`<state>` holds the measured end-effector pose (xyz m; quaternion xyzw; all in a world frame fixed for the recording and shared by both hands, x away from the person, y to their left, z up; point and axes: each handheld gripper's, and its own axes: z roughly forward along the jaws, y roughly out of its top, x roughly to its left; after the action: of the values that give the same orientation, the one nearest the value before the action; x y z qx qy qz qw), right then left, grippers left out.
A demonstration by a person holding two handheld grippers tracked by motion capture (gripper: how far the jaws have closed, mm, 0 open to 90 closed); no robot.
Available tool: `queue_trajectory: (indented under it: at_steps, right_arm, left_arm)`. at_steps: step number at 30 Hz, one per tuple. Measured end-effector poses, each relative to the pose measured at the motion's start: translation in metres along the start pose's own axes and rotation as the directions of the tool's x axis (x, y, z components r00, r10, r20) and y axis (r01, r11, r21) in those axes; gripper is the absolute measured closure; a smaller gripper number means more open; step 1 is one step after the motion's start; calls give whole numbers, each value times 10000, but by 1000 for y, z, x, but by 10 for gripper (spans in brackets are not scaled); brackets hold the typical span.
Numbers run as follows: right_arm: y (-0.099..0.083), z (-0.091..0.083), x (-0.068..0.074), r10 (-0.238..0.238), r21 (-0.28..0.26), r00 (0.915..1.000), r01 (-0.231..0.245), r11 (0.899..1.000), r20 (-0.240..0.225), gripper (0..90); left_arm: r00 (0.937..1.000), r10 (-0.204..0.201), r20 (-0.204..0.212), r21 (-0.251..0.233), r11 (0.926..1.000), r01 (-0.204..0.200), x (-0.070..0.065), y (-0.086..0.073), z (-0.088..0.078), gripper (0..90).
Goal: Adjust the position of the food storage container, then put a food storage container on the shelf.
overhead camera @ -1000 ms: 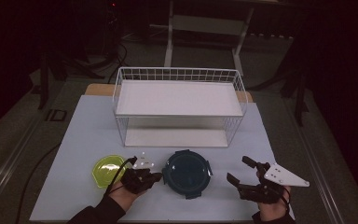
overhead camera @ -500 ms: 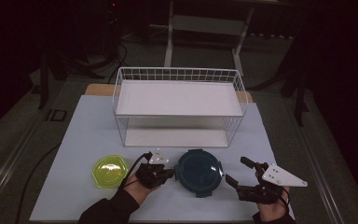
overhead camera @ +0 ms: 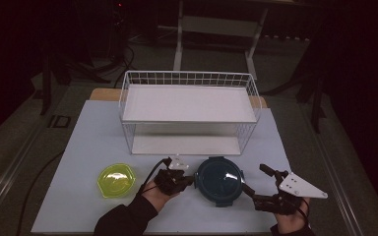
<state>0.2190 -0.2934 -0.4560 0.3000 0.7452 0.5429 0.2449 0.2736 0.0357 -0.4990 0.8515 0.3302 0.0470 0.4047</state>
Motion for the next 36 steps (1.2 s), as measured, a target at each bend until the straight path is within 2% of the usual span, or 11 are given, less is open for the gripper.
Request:
queue_trajectory:
  at_steps: [14,16,19,20,21,24,25,26,28,35,36]
  right_arm:
    - [-2,1,-1,422,728,9989,-406,9965,-210,168]
    - [-2,0,-1,496,643,9987,-485,9967,-153,187]
    - [-1,0,-2,745,538,9972,-739,9958,-98,186]
    - [-1,0,-2,745,538,9972,-739,9958,-98,186]
    - [0,-1,-3,714,438,9974,-708,9965,-107,184]
    - [0,-4,-4,558,276,9984,-556,9981,-69,178]
    - [1,-5,-5,496,192,9988,-495,9986,-48,178]
    - [3,-9,-7,382,-7,9992,-382,9993,125,157]
    - [4,-12,-8,330,-29,9991,-329,9995,253,136]
    - [6,-13,-8,287,200,9988,-295,9994,387,125]
    - [7,-12,-10,688,103,9975,-690,9976,169,113]
  left_arm:
    - [9997,139,196,-74,9999,-137,-3,12,8,878]
    - [9998,114,131,-97,9999,-112,-2,13,5,766]
    - [9961,-609,636,-511,9966,642,3,15,-6,528]
    - [9961,-609,636,-511,9966,642,3,15,-6,459]
    - [9892,-1059,1014,-733,9908,1136,5,16,-9,378]
    - [9843,-1245,1253,-834,9873,1355,5,17,-11,168]
    - [9843,-1245,1253,-834,9873,1355,5,17,-11,168]
    - [9724,-1663,1634,-821,9800,1814,3,20,-12,124]
    - [9675,-1838,1736,-722,9774,1986,3,22,-12,51]
    - [9522,-2596,1612,-529,9611,2710,5,22,-7,35]
    - [9356,-3142,1611,-281,9461,3225,9,22,-4,35]
